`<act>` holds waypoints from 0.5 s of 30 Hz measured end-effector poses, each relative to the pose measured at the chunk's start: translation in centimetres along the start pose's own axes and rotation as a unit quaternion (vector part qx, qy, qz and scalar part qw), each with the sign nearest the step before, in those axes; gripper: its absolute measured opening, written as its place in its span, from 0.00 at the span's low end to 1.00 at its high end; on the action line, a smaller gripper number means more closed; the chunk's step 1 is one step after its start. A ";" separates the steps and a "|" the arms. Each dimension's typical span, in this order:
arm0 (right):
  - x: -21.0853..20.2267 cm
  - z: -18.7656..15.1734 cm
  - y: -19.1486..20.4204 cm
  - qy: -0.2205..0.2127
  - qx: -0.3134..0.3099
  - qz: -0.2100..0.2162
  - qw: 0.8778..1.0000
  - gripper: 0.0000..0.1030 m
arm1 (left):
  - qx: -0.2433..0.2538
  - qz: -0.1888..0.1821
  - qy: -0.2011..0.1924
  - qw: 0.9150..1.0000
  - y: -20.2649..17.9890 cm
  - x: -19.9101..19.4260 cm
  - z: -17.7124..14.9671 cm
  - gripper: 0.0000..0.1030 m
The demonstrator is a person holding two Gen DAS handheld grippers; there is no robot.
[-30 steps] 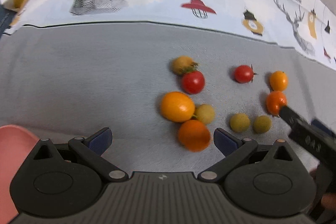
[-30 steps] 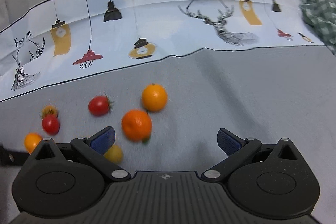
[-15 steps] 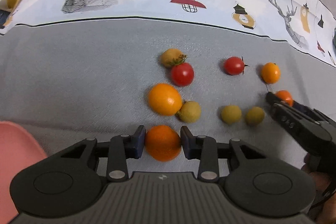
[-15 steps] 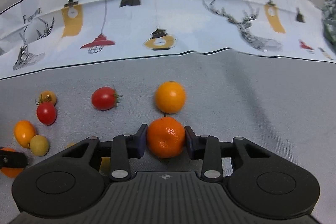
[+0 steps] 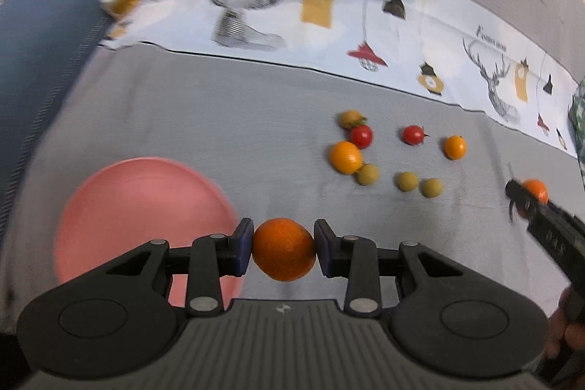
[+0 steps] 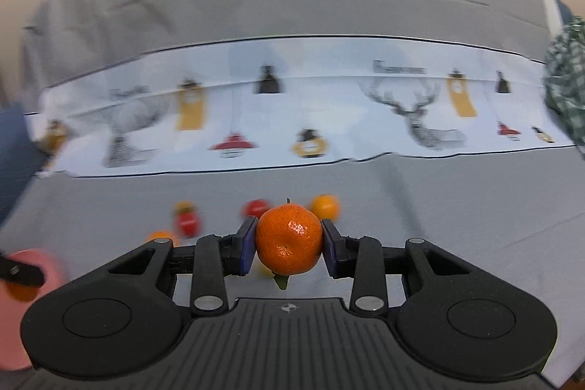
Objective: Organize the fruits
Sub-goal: 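Lift the mandarin in the left gripper while the right gripper lifts its mandarin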
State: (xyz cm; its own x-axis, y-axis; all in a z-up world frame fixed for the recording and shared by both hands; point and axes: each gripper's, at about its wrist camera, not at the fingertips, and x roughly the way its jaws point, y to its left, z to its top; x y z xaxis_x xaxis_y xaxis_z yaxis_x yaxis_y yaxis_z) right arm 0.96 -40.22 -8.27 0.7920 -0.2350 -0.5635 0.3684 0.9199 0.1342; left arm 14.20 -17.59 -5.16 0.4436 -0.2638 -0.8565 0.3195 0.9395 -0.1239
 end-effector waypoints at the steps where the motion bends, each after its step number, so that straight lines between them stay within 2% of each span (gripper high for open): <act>1: -0.9 -0.3 1.0 0.003 -0.002 0.013 1.000 0.37 | -0.005 0.004 -0.003 1.000 0.7 -1.0 -0.4 0.39; 8: -6.5 -2.9 9.1 0.047 -0.023 0.115 0.992 0.37 | -0.046 0.036 -0.019 0.998 6.6 -7.3 -3.9 0.39; 15: -10.1 -4.7 14.9 0.054 -0.062 0.165 0.983 0.37 | -0.087 0.048 -0.027 0.995 11.2 -10.8 -7.2 0.39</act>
State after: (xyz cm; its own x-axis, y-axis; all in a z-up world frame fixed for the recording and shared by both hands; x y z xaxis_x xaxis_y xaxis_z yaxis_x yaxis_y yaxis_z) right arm -3.83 -22.67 -4.38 0.7995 0.1120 -0.5902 0.0314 0.9733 0.2273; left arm 6.98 -2.62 -0.95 0.5110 -0.1774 -0.8411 0.1260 0.9834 -0.1309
